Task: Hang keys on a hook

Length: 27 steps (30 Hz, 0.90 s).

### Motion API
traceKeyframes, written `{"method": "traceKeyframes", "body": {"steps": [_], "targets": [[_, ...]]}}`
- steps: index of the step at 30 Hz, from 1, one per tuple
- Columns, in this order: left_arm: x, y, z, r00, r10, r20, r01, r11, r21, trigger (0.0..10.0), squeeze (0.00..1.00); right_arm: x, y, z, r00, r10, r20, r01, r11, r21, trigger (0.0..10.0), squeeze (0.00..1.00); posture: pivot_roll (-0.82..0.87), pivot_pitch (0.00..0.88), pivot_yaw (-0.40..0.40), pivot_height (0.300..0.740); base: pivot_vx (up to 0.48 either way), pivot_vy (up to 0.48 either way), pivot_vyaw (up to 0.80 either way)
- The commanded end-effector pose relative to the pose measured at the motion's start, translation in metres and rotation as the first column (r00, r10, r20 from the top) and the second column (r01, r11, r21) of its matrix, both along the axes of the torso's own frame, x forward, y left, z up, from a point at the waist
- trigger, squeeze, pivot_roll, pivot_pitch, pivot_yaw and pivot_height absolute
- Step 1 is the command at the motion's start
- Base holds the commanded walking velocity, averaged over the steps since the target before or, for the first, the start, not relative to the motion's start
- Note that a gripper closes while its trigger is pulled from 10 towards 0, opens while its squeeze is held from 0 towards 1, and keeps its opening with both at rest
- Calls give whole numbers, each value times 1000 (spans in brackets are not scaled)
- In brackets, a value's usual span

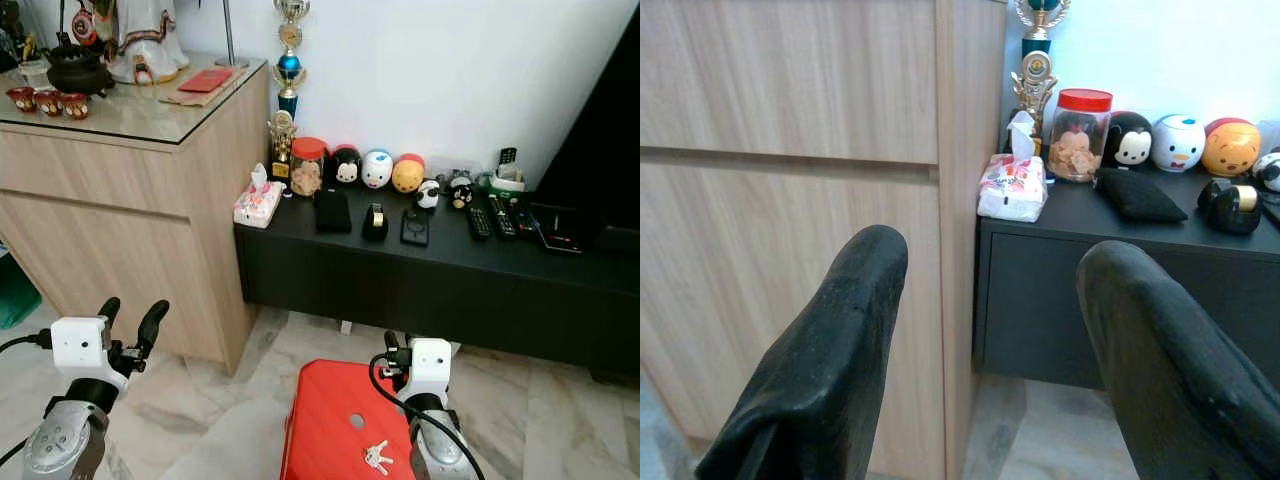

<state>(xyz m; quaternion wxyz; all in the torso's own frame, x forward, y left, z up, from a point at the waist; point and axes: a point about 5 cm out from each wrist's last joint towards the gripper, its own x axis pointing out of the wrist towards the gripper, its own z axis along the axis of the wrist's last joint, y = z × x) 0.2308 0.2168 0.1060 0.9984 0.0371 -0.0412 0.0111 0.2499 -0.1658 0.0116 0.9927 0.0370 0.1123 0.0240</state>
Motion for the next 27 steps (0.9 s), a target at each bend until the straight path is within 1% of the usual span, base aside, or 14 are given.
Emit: {"method": "traceKeyframes", "body": {"steps": [1,2,4,9,22,27], "targets": [[3,-2,0,1000,-6,1,6,1000,-2,10000,0,2,-3,4,1000,-5,8,6,1000,-2,10000,0,98,0,-76,638,0,0,0],[3,-2,0,1000,-6,2,6,1000,0,10000,0,2,-3,3,1000,-3,5,3,1000,-3,10000,0,98,0,-75,628,0,0,0],[4,-2,0,1000,-6,3,6,1000,0,10000,0,2,-3,3,1000,0,9,0,1000,-5,10000,0,98,0,-75,623,0,0,0],[5,-2,1,1000,-6,7,6,1000,2,10000,0,1,-2,4,1000,9,22,-9,1000,-2,10000,0,98,0,-74,623,0,0,0],[6,-2,3,1000,-6,8,6,1000,0,10000,0,-4,-1,-4,999,28,-27,-28,1000,4,10000,0,98,0,-72,623,0,0,0],[8,-2,0,1000,-11,-8,11,1000,-5,10000,0,-6,-1,-7,999,31,-39,-31,1000,-2,10000,0,97,0,-71,623,0,0,0]]}}
